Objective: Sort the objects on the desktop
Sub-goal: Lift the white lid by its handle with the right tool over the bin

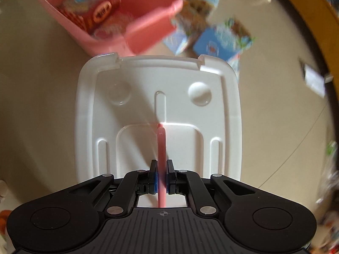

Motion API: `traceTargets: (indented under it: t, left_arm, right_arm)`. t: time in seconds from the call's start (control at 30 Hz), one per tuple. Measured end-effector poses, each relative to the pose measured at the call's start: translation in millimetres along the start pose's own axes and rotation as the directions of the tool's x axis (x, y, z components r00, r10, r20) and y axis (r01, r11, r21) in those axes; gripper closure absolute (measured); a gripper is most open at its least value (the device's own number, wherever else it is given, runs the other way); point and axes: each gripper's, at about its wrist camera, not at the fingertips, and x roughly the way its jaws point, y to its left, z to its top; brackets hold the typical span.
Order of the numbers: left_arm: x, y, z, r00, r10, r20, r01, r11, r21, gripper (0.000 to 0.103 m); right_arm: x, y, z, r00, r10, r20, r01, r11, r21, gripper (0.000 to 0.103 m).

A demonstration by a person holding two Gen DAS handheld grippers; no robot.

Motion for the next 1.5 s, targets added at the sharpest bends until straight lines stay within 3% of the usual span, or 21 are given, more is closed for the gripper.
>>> traceTargets:
  t: [0.2, 0.37, 0.47, 0.8, 1.03, 1.2, 1.5]
  left_arm:
    - [-7, 21, -9, 1.0, -0.004, -0.011, 0.004, 1.0, -0.027, 0.005]
    - [-3, 37, -14, 0.999, 0.018, -0.031, -0.02, 0.998, -0.059, 0.005]
    - [1, 47, -16, 0.998, 0.001, -0.056, -0.006, 0.995, -0.095, 0.005]
    - [23, 83, -12, 0.99, 0.083, -0.115, -0.101, 0.981, -0.163, 0.005]
    - [34, 113, -13, 0.979, 0.138, -0.15, -0.171, 0.956, -0.237, 0.005]
    - [35, 115, -15, 0.979, 0.138, -0.152, -0.171, 0.958, -0.229, 0.005]
    - [37, 112, -14, 0.976, 0.147, -0.161, -0.178, 0.963, -0.204, 0.005]
  right_arm:
    - [-38, 14, 34, 0.998, -0.001, 0.064, 0.009, 0.992, -0.127, 0.098]
    - [-41, 40, 79, 0.996, 0.023, 0.081, -0.002, 0.968, -0.252, 0.097]
    - [-25, 49, 114, 0.995, 0.037, 0.094, -0.005, 0.945, -0.327, 0.097]
    - [1, 76, 193, 0.989, 0.065, 0.132, 0.008, 0.871, -0.491, 0.097]
    - [17, 92, 229, 0.989, 0.048, 0.141, 0.046, 0.801, -0.597, 0.097]
    - [23, 111, 243, 0.986, 0.038, 0.159, 0.078, 0.748, -0.66, 0.097]
    - [32, 130, 265, 0.984, 0.039, 0.174, 0.092, 0.726, -0.682, 0.097]
